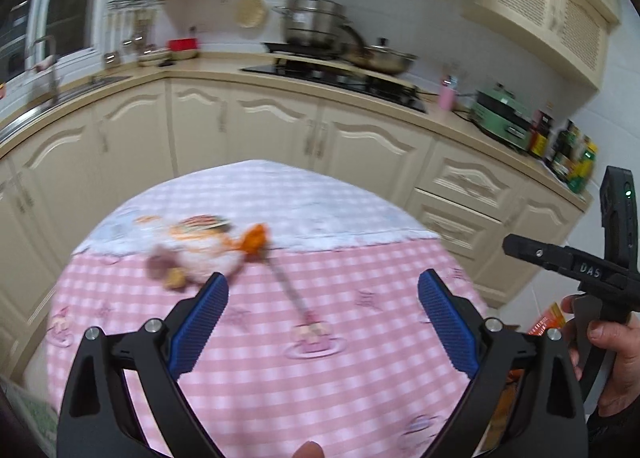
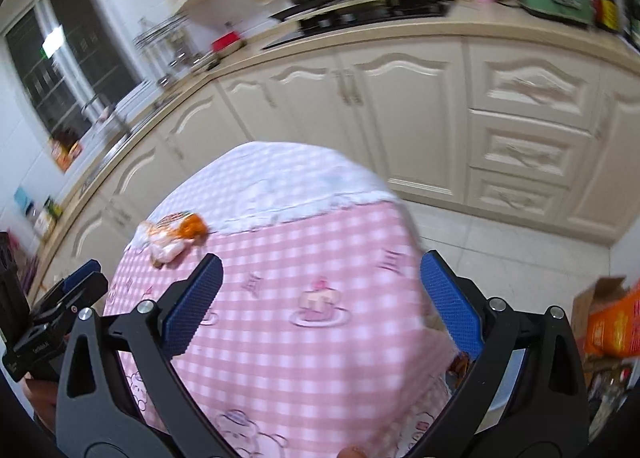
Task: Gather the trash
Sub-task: 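Swing both open tools back over the table, then grasp the orange snack on a stick with the right tool while the left tool grasps the white plastic bag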
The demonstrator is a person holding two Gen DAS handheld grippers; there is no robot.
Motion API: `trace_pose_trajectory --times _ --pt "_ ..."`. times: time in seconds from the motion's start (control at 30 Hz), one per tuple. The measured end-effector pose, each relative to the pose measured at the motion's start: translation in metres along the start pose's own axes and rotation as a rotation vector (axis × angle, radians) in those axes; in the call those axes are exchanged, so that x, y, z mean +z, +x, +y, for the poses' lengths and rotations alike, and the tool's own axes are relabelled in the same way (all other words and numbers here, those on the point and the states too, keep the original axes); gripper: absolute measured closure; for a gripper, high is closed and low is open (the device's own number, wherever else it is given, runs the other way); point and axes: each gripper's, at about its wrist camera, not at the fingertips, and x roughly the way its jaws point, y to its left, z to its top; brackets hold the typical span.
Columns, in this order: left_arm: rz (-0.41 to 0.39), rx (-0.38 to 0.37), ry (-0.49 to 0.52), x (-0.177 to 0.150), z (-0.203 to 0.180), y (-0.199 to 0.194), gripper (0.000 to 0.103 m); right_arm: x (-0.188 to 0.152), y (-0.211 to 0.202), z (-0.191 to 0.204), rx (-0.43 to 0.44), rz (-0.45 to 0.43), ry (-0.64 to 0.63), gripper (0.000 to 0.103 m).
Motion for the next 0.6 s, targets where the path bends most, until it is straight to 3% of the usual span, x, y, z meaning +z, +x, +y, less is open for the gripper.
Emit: trace_pose_trajectory --times 0.27,0.6 --pt "0.005 0.120 -0.107 -0.010 0.076 -0.015 0.009 0.007 0.058 0.067 0.072 0.085 -0.159 0.006" --pt "0.023 0.176 -0.170 -0.020 0.120 -0.013 0.009 -0.009 0.149 0.135 0.071 0.230 -0.356 0.006"
